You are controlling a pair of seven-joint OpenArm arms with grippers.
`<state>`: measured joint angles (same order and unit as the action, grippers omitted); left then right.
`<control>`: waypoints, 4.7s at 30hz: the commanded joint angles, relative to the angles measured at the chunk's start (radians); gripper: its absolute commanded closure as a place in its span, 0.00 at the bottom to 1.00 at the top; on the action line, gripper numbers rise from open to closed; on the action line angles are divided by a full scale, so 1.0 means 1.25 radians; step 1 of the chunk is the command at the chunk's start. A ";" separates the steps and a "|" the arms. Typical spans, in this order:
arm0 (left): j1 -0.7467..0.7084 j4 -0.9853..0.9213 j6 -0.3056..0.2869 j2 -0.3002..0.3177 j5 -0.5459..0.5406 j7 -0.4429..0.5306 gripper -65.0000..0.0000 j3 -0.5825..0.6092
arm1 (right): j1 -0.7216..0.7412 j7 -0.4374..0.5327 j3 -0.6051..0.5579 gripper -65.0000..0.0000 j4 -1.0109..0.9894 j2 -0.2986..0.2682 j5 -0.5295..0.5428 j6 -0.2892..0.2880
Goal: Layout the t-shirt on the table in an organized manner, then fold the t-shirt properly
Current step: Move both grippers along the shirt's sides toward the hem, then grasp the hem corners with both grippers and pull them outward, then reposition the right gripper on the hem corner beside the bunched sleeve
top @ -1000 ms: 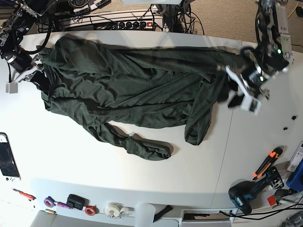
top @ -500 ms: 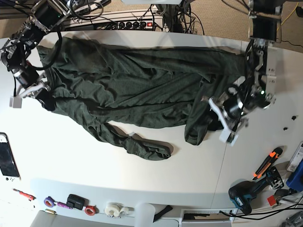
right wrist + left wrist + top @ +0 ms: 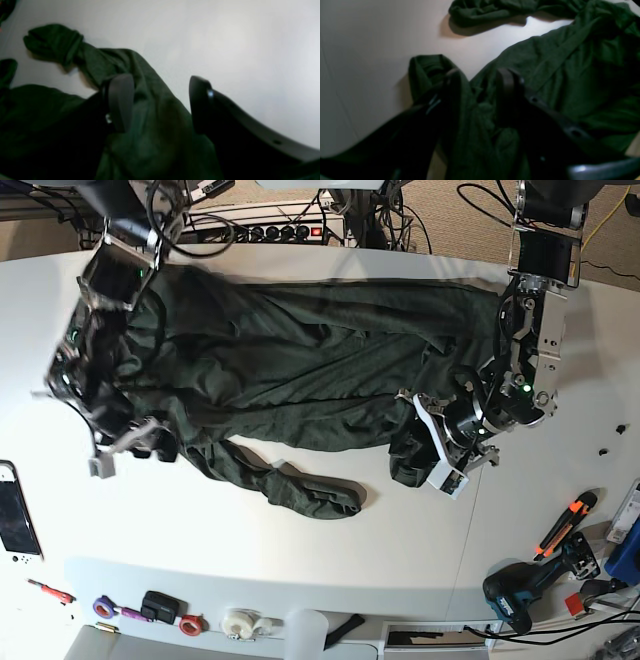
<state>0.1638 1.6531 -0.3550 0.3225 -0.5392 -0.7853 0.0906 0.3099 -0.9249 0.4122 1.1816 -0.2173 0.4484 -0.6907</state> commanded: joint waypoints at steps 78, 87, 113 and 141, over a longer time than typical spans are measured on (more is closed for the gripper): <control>0.132 -0.300 0.058 0.046 0.066 0.103 1.00 -0.092 | 0.160 0.173 -0.067 1.00 -0.198 -0.021 -0.130 0.130; 0.128 -0.300 0.053 0.046 0.066 0.106 1.00 -0.117 | 0.160 0.215 -0.067 1.00 -0.198 -0.021 -0.130 0.155; 0.128 -0.300 0.054 0.046 0.099 0.162 1.00 -0.117 | 0.160 0.221 -0.067 0.79 -0.198 -0.022 -0.172 0.155; 0.119 -0.300 0.048 0.037 0.084 0.161 0.71 -0.117 | 0.132 -0.164 0.243 0.62 -0.197 -0.192 0.179 0.016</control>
<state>0.2886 1.2610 -0.2882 0.3603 -0.4232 -0.6033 -0.0494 0.4511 -1.1446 0.7124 0.9173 -0.4290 0.6540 -0.6636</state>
